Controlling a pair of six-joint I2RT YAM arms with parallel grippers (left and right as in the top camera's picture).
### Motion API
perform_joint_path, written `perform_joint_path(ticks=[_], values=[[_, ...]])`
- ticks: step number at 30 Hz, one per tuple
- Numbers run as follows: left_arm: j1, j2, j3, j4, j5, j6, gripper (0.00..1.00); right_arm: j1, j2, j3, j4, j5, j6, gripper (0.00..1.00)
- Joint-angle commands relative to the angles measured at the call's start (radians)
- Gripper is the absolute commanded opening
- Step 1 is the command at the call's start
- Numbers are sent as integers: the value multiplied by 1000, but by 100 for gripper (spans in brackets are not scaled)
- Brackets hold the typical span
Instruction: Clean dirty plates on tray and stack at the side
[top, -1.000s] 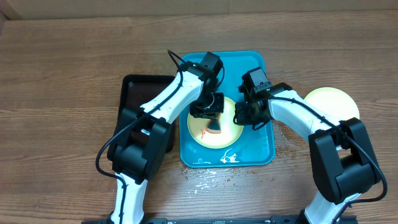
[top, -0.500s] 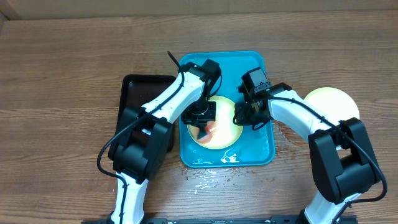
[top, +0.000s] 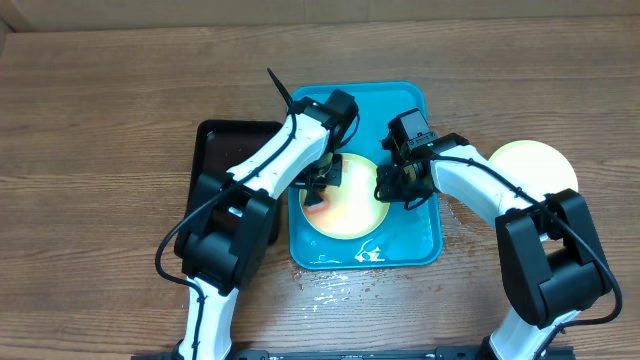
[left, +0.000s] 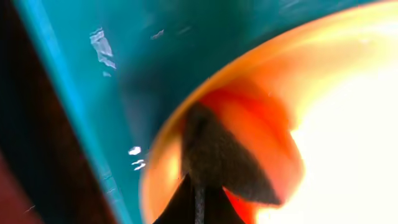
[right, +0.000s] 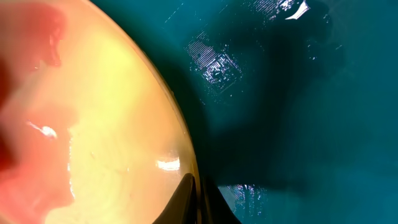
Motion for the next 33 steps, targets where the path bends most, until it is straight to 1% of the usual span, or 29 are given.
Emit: perform_joint_path(ticks=[1,4,8,11,16,21,25,28,30,33], values=[[4,11,21,58,192,20,4,3,39,-34,-10,36,-5,4],[1,30,21,90,323,20,4,3,39,-34,-10,37,-5,4],[-13,62,20,98,445,21,4,3,39,-34,-10,37,-5,4],[-32,83,19,87,494,39,4,3,39,-34,-10,37,-5,4],[-60,87,20,40,489,43,4,3,39,-34,-11,40,-5,4],[-57,87,20,-82,344,42,4,3,39,-34,-13,40,-5,4],[-47,87,20,-144,124,-9,4,3,39,-34,-13,40,-5,4],[-33,84,20,-160,-4,-38,5,3,39,-34,-13,40,-5,4],[-19,76,20,-161,-37,-41,4,3,39,-34,-13,41,-5,4],[7,55,20,-158,-48,-41,5,3,39,-34,-14,44,-5,4]])
